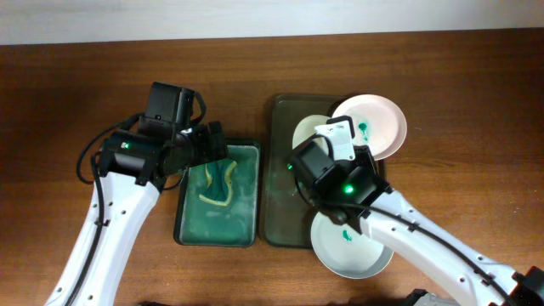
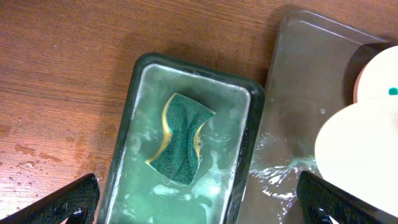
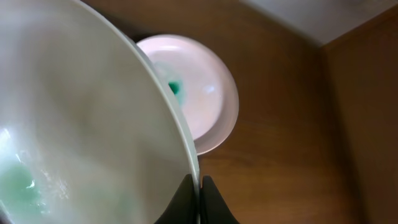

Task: Clean dirty plates on tray and stack at the side

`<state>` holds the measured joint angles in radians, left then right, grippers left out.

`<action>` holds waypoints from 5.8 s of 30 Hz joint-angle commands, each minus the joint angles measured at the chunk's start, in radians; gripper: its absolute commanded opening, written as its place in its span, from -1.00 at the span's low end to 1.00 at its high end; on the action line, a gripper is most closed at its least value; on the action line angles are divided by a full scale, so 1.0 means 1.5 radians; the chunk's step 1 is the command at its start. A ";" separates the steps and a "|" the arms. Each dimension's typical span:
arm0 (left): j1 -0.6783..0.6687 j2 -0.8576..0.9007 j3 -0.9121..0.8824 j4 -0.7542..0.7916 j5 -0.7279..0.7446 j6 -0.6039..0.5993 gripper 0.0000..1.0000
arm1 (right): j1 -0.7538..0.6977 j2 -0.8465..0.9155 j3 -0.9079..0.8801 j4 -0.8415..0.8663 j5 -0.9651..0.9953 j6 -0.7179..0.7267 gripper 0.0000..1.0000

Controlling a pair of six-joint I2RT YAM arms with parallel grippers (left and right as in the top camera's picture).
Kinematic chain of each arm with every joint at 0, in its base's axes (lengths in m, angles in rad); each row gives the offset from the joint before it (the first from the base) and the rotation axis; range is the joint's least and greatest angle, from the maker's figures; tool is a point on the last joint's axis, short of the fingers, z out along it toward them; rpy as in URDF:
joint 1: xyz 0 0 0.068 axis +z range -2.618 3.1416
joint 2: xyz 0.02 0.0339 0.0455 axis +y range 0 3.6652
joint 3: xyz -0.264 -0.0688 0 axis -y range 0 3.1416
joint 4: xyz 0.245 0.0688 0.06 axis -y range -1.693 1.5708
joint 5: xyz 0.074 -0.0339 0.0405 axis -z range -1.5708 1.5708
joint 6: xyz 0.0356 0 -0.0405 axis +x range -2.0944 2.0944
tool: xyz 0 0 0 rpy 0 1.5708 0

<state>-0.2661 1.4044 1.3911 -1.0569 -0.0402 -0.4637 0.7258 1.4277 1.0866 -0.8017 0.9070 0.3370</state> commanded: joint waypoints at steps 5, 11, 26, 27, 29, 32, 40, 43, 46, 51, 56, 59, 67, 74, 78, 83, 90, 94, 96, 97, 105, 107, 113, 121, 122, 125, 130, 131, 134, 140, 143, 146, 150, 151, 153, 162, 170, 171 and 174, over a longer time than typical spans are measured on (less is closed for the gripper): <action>0.004 -0.004 0.001 0.001 0.005 0.006 0.99 | 0.057 -0.011 0.013 0.001 0.156 -0.012 -0.92; 0.004 -0.004 0.001 0.001 0.005 0.006 0.99 | 0.057 -0.011 0.018 0.016 0.156 -0.065 -0.92; 0.005 -0.004 0.001 0.001 0.005 0.006 0.99 | 0.158 -0.011 0.031 0.021 0.307 -0.123 -0.92; 0.005 -0.004 0.001 0.001 0.005 0.006 0.99 | 0.158 -0.011 0.031 0.021 0.306 -0.123 -0.92; 0.005 -0.004 0.001 0.001 0.005 0.006 0.99 | 0.158 -0.011 0.031 0.021 0.306 -0.123 -0.92; 0.005 -0.004 0.001 0.001 0.005 0.006 0.99 | 0.157 -0.011 0.031 0.021 0.306 -0.123 -0.92; 0.005 -0.004 0.001 0.001 0.005 0.006 0.99 | 0.139 -0.011 0.031 0.031 0.176 -0.083 -0.92; 0.005 -0.004 0.001 0.001 0.005 0.006 0.99 | -0.005 -0.011 0.031 0.031 -0.172 -0.031 -0.92; 0.005 -0.004 0.001 0.001 0.005 0.006 0.99 | -0.242 -0.014 0.032 0.031 -0.530 -0.032 -0.92; 0.005 -0.004 0.001 0.001 0.005 0.006 0.99 | -0.772 -0.005 0.031 0.022 -0.783 -0.026 -0.92; 0.005 -0.004 0.001 0.001 0.005 0.006 0.99 | -1.010 0.071 0.021 -0.027 -0.678 0.014 -0.92; 0.005 -0.004 0.001 0.001 0.005 0.006 0.99 | -1.011 0.140 0.001 -0.028 -0.651 0.013 -0.92; 0.005 -0.004 0.001 0.001 0.005 0.006 0.99 | -0.889 0.111 0.071 -0.084 -0.762 -0.065 0.19; 0.005 -0.004 0.001 0.001 0.005 0.006 0.99 | -0.590 0.231 0.139 0.124 -0.684 -0.243 -0.14; 0.005 -0.004 0.001 0.001 0.005 0.006 0.99 | -0.611 0.401 0.251 0.127 -0.689 -0.259 -0.28; 0.005 -0.004 0.001 0.001 0.005 0.006 0.99 | -0.609 0.382 0.252 0.020 -0.742 -0.208 -0.92; 0.005 -0.004 0.001 0.001 0.005 0.006 0.99 | -0.411 0.332 0.184 -0.106 -0.747 0.002 -0.92; 0.005 -0.004 0.001 0.001 0.005 0.006 0.99 | -0.397 0.330 0.149 -0.063 -0.654 0.052 -0.88; 0.005 -0.004 0.001 0.001 0.005 0.006 0.99 | -0.419 0.309 0.163 -0.063 -0.705 -0.038 -0.71; 0.005 -0.004 0.001 0.001 0.005 0.006 0.99 | -0.424 0.292 0.169 -0.061 -0.733 -0.072 -0.62; -0.007 0.129 -0.109 0.072 -0.008 0.127 0.48 | -0.425 0.181 0.172 -0.119 -0.797 -0.170 -0.37; -0.026 0.255 -0.130 0.097 0.030 0.128 0.15 | -0.424 0.181 0.172 -0.119 -0.797 -0.170 -0.31; -0.030 0.373 -0.087 0.139 0.060 0.128 -1.00 | -0.424 0.181 0.172 -0.118 -0.797 -0.170 -0.28; -0.035 0.329 -0.047 0.195 0.006 0.155 0.46 | -0.424 0.181 0.172 -0.116 -0.797 -0.170 -0.28; -0.046 0.330 -0.081 0.244 0.008 0.156 0.44 | -0.424 0.181 0.172 -0.116 -0.797 -0.170 -0.27; -0.070 0.331 -0.146 0.320 0.007 0.156 -0.46 | -0.424 0.181 0.172 -0.116 -0.797 -0.168 -0.28; -0.069 0.326 -0.100 0.258 0.022 0.156 -1.00 | -0.424 0.181 0.172 -0.116 -0.797 -0.168 -0.28; -0.069 0.318 -0.068 0.226 0.032 0.156 -0.86 | -0.424 0.181 0.172 -0.116 -0.797 -0.168 -0.28; -0.069 0.293 0.049 0.065 0.037 0.154 0.50 | -0.424 0.181 0.172 -0.116 -0.797 -0.168 -0.27; -0.096 0.294 -0.140 0.108 0.102 0.080 -0.12 | -0.424 0.181 0.172 -0.131 -0.797 -0.168 -0.19; -0.102 0.294 -0.178 0.154 0.104 0.080 -1.00 | -0.424 0.182 0.172 -0.134 -0.797 -0.168 -0.18; -0.100 0.288 -0.116 0.127 0.099 0.080 -1.00 | -0.430 0.183 0.172 -0.130 -0.715 -0.109 -0.19; -0.101 0.273 0.100 0.033 0.100 0.152 -1.00 | -0.478 0.225 0.172 -0.114 -0.748 -0.140 -0.19; -0.101 0.273 0.140 0.053 0.103 0.152 -1.00 | -0.482 0.250 0.172 -0.105 -0.814 -0.204 -0.19; -0.102 0.277 0.158 0.183 0.181 0.151 -1.00 | -0.478 0.321 0.172 -0.082 -0.824 -0.202 -0.38; -0.229 0.520 0.158 0.341 0.308 0.048 -1.00 | -0.453 0.394 0.120 0.011 -0.793 -0.149 -0.92; -0.241 0.597 0.216 0.141 -0.038 0.003 -1.00 | -0.453 0.394 0.110 0.009 -0.794 -0.149 -0.91; -0.241 0.597 0.250 0.090 -0.071 0.006 -1.00 | -0.453 0.394 0.110 0.009 -0.794 -0.149 -0.91; -0.241 0.598 0.309 0.027 -0.047 0.023 -1.00 | -0.453 0.394 0.109 0.009 -0.794 -0.149 -0.92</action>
<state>-0.6487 2.2719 1.8236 -0.9817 -0.0238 -0.4488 0.0437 1.9961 1.2789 -0.7834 -0.3424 0.1017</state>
